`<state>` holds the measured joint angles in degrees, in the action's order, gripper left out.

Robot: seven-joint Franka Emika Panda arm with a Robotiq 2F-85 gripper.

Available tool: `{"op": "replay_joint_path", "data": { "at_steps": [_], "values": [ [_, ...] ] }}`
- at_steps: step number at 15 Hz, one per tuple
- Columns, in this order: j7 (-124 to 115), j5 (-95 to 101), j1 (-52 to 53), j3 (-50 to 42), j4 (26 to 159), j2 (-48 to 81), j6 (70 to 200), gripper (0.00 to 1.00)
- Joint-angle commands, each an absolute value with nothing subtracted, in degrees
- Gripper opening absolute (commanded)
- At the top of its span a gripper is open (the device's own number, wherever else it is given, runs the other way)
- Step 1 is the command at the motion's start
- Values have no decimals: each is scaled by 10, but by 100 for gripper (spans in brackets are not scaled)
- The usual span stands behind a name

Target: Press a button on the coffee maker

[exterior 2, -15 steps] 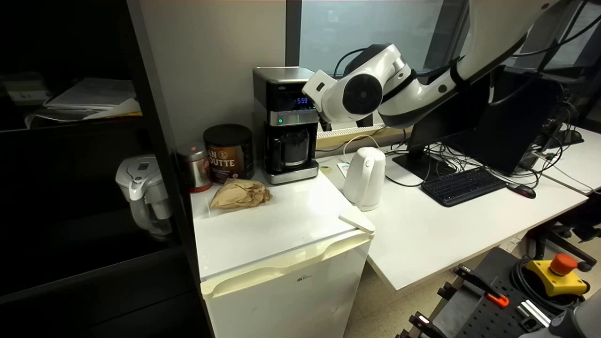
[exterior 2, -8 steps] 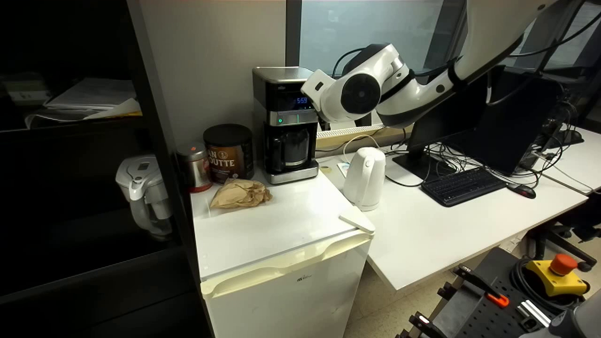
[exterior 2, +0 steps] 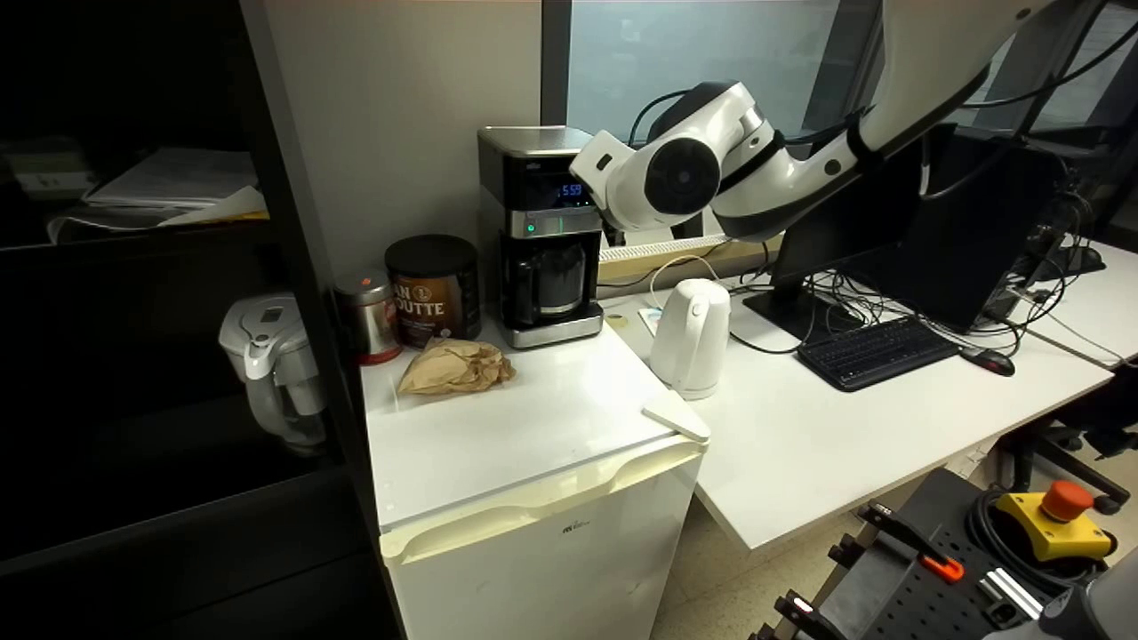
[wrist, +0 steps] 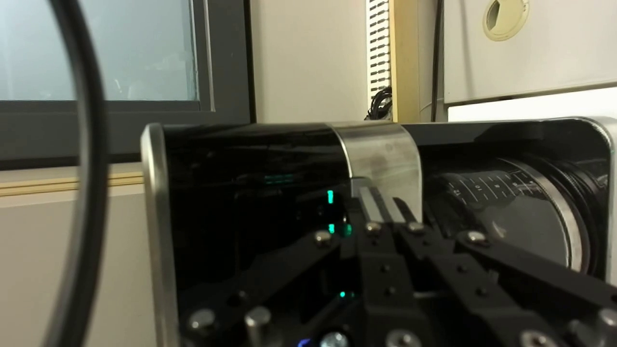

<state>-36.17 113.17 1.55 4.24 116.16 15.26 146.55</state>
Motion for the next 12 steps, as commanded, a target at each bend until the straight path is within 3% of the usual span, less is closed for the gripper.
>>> {"op": "replay_joint_path", "data": {
  "at_steps": [1,12],
  "values": [
    [-349,1131,10,49,1157,157,1472,0],
    [-354,1148,22,69,1214,125,1468,0]
  ]
}}
